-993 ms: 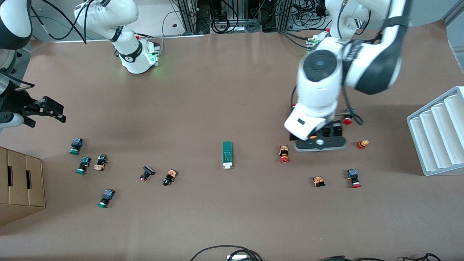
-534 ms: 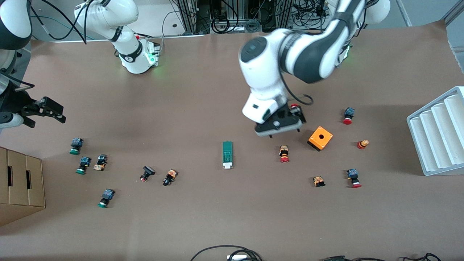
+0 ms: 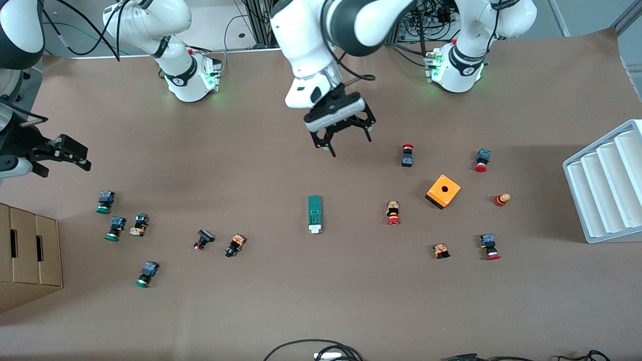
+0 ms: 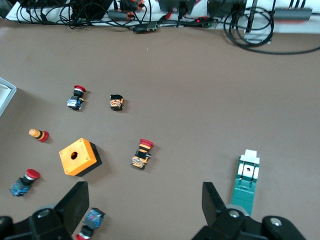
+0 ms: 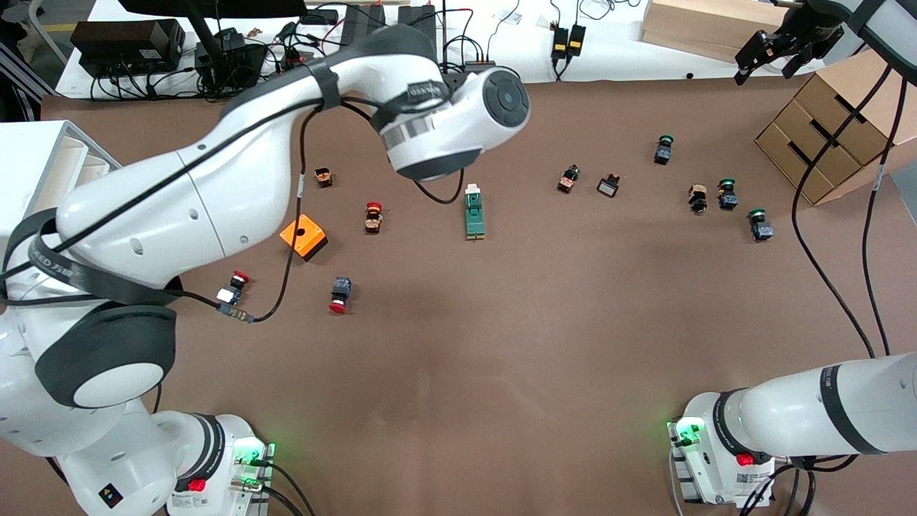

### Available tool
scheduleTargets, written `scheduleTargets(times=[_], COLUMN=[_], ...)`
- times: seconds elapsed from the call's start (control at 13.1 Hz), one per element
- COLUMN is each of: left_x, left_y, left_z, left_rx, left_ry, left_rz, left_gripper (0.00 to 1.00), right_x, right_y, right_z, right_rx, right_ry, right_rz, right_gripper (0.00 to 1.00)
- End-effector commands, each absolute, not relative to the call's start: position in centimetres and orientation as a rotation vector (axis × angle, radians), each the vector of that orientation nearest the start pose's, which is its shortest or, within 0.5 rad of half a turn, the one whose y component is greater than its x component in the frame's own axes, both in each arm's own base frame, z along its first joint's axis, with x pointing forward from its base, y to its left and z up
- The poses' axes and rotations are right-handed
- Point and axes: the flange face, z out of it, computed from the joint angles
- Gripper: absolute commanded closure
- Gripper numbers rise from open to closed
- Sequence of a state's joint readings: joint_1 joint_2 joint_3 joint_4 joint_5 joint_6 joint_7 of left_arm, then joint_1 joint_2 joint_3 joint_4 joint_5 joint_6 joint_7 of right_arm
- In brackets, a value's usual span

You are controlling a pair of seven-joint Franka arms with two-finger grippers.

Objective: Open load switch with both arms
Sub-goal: 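Swing the left gripper across toward the green load switch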

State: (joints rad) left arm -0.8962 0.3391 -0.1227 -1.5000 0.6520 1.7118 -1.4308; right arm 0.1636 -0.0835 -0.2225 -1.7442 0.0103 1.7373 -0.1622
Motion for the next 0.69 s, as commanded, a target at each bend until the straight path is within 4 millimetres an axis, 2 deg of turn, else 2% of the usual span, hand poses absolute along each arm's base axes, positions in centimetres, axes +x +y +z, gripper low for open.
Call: scheduleTargets(times=[0.0, 0.15, 0.23, 0.46, 0.61], left_x=[38.5, 37.3, 37.4, 37.5, 35.6], left_y=[-54.8, -57.2, -57.8, -58.6, -60.4], left_z=[46.2, 44.4, 42.9, 41.1, 39.3], left_rx=[-2.682, -2.701, -2.705, -2.713, -2.714], left_ry=[-0.422, -0.448, -0.482, -0.51, -0.522], left_rz=[-0.862, -0.997, -1.013, -1.07, -1.162], left_gripper=[0.0, 0.0, 0.0, 0.0, 0.0], right_x=[54.5, 54.5, 54.5, 54.5, 54.5], right_y=[-3.7, -3.7, -3.7, -3.7, -3.7], right_z=[60.6, 60.7, 60.7, 60.6, 60.6], right_rx=[-3.146, -3.146, -3.146, -3.146, -3.146], right_ry=[-0.168, -0.17, -0.17, -0.17, -0.17], right_rz=[-0.136, -0.139, -0.139, -0.136, -0.139], right_gripper=[0.0, 0.0, 0.0, 0.0, 0.0])
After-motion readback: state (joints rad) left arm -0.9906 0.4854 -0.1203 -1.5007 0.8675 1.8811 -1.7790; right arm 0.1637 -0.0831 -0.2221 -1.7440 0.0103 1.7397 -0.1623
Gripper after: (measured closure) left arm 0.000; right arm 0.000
